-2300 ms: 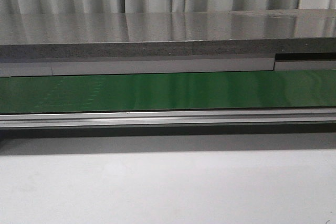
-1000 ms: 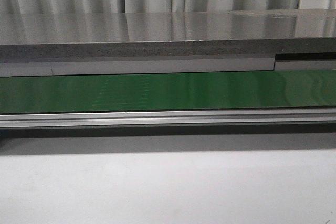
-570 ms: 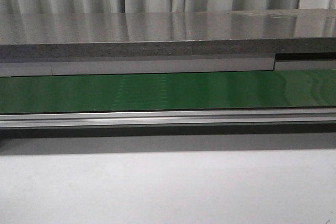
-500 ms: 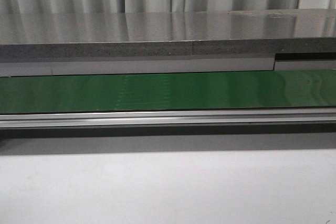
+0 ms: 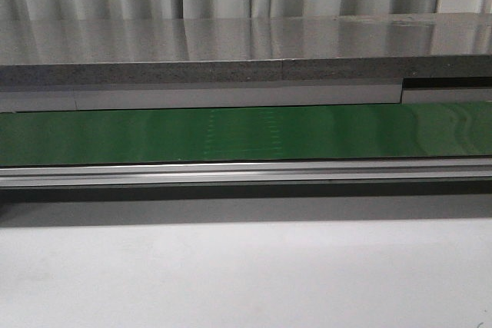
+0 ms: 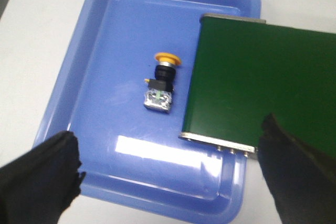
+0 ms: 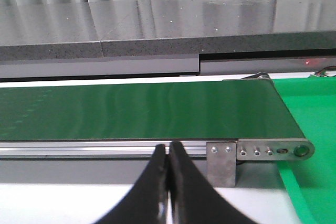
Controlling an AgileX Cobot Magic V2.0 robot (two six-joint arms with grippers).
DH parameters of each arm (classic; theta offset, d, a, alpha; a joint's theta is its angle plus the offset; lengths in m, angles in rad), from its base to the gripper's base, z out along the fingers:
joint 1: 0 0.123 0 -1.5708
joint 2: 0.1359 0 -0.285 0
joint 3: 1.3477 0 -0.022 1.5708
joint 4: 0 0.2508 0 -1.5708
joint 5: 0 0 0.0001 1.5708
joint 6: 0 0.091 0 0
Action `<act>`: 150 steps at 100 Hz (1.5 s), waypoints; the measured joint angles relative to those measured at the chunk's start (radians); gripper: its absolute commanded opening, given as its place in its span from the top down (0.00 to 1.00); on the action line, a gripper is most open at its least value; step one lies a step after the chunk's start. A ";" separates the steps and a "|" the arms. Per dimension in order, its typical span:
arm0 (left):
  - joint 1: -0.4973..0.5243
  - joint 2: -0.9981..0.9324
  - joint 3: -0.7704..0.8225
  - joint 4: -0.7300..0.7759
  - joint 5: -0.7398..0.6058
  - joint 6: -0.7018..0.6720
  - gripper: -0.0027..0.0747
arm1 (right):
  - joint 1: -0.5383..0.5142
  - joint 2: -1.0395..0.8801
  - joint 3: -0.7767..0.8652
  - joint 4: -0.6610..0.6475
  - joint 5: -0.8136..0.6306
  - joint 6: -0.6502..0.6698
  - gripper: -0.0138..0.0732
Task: Move button from left to right
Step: 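Close the left gripper on the yellow-capped button's black body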
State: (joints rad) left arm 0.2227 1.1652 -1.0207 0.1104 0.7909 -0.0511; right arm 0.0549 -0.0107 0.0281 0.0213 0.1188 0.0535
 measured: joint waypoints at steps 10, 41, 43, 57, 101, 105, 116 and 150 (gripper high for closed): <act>0.020 0.102 -0.062 0.000 -0.012 0.023 0.11 | 0.000 0.000 0.000 0.000 0.000 0.000 0.92; 0.051 0.405 -0.290 -0.010 -0.019 0.107 0.11 | 0.000 0.000 0.000 0.000 0.000 0.000 0.92; 0.055 0.421 -0.303 -0.012 -0.020 0.111 0.11 | 0.000 0.000 0.000 0.000 0.000 0.000 0.92; 0.097 0.507 -0.364 -0.041 -0.016 0.146 0.11 | 0.000 0.000 0.000 0.000 0.000 0.000 0.92; 0.143 0.673 -0.386 -0.210 -0.029 0.282 0.11 | 0.000 0.000 0.000 0.000 0.000 0.000 0.92; 0.143 0.686 -0.386 -0.211 -0.029 0.284 0.11 | 0.000 0.000 0.000 0.000 0.000 0.000 0.92; 0.143 0.715 -0.386 -0.214 -0.029 0.284 0.11 | 0.000 0.000 0.000 0.000 0.000 0.000 0.92; 0.143 0.774 -0.388 -0.218 -0.033 0.284 0.11 | 0.000 0.000 0.000 0.000 0.000 0.000 0.92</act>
State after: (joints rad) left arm 0.3657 1.9387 -1.4085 -0.1081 0.7580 0.2333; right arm 0.0549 -0.0107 0.0281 0.0213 0.1188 0.0535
